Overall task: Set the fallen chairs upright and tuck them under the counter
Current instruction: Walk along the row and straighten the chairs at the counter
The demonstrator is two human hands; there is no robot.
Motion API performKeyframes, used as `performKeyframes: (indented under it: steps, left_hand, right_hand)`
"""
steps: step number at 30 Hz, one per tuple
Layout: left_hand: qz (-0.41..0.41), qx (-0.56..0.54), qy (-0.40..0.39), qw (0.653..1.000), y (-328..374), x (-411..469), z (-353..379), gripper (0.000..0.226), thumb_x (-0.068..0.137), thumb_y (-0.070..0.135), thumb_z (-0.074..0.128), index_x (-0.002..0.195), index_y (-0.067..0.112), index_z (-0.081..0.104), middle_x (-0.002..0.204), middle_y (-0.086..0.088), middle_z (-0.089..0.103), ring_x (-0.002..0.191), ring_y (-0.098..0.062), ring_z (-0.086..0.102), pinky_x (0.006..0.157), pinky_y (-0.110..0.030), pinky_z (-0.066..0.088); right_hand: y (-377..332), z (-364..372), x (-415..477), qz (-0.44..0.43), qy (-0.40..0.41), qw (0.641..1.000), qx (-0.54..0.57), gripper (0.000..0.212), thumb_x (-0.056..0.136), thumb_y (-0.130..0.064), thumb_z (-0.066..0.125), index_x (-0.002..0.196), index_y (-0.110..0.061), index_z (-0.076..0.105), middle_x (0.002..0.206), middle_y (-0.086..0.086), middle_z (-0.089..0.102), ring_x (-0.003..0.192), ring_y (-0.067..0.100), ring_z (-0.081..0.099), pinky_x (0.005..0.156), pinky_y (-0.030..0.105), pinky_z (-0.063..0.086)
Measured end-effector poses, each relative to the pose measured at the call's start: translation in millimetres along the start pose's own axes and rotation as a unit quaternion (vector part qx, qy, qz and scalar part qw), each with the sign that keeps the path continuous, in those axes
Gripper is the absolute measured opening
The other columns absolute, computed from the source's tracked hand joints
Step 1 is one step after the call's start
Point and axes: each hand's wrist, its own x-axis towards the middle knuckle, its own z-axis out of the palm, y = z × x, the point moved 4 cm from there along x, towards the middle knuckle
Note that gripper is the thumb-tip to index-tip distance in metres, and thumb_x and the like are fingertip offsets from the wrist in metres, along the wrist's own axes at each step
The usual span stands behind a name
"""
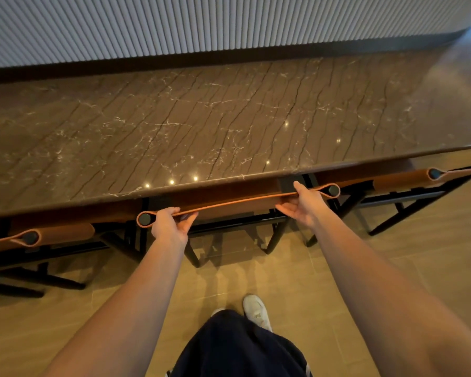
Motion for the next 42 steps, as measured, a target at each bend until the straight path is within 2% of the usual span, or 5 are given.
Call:
performKeyframes:
  steps: [6,15,26,34,42]
  left_hand:
    - [-0.007,0.02,-0.064,0.998,-13.6,-23.5,13.6,0.041,0.091,0.023,0.06,0.129,0.015,0.047,0.12,-0.013,0.056,0.11,-0.031,0.057,0.097,-0.05,0.047]
    - [0.009,0.073,-0.158,0.985,-91.1,-107.7,55.2,0.061,0.091,0.02,0.059,0.145,0.013,0.032,0.149,-0.015,0.036,0.13,-0.032,0.045,0.093,-0.046,0.049]
    - [-0.023,0.181,-0.314,0.932,-287.5,-230.1,111.7,0.044,0.097,0.033,0.049,0.132,0.008,0.051,0.123,-0.011,0.062,0.117,-0.027,0.056,0.097,-0.042,0.046]
    - [-0.017,0.25,-0.326,0.912,-373.4,-264.7,179.6,0.032,0.095,0.035,0.05,0.116,0.012,0.058,0.117,-0.008,0.064,0.114,-0.026,0.057,0.097,-0.044,0.046]
    - [-0.093,0.288,-0.292,0.907,-446.6,-233.1,279.5,0.068,0.091,0.037,0.058,0.145,0.005,0.031,0.139,-0.02,0.046,0.127,-0.035,0.047,0.091,-0.049,0.046]
  right_hand:
    - [5.3,-20.2,-36.3,-0.049,-0.017,0.998,-0.044,0.043,0.1,-0.038,0.047,0.133,-0.011,0.049,0.124,0.014,0.064,0.107,0.026,0.064,0.083,0.039,0.055]
    - [-17.5,-127.6,-104.8,-0.133,-0.073,0.988,0.009,0.04,0.102,-0.037,0.038,0.133,-0.017,0.054,0.118,0.008,0.069,0.106,0.021,0.066,0.086,0.034,0.052]
    - [-41.9,-358.1,-147.5,-0.163,-0.042,0.984,0.058,0.036,0.101,-0.036,0.039,0.13,-0.019,0.052,0.111,0.009,0.071,0.1,0.02,0.069,0.079,0.033,0.05]
    - [-91.6,-444.4,-134.3,-0.183,-0.028,0.979,0.085,0.039,0.1,-0.038,0.04,0.131,-0.017,0.052,0.102,0.006,0.074,0.095,0.018,0.071,0.079,0.033,0.051]
    - [-173.8,-480.6,-67.8,-0.177,0.003,0.98,0.095,0.041,0.101,-0.035,0.041,0.137,-0.016,0.042,0.102,0.009,0.074,0.096,0.022,0.071,0.075,0.033,0.053]
